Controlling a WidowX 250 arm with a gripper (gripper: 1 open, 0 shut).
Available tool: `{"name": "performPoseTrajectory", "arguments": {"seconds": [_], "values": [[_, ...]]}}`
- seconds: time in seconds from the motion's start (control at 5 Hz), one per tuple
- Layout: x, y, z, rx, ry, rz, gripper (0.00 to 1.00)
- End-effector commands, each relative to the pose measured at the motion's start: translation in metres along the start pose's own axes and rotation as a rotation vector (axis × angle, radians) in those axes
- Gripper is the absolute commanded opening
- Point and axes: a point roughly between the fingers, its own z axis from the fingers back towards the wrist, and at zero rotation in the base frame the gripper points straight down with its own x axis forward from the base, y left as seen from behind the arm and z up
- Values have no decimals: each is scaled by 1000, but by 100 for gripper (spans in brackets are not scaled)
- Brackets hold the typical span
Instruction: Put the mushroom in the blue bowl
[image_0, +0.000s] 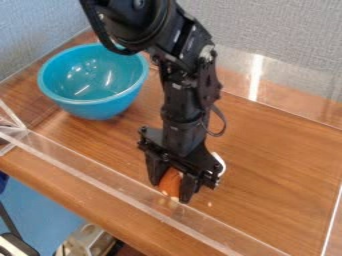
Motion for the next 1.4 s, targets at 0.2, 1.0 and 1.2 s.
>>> {"name": "performPoseTrajectory", "arguments": {"seconds": [0.2, 1.0, 1.2], "values": [[2, -10, 7, -20, -51, -28, 0], [-2, -19, 8, -38, -78, -43, 0], [-4, -20, 10, -44, -81, -36, 0]]}}
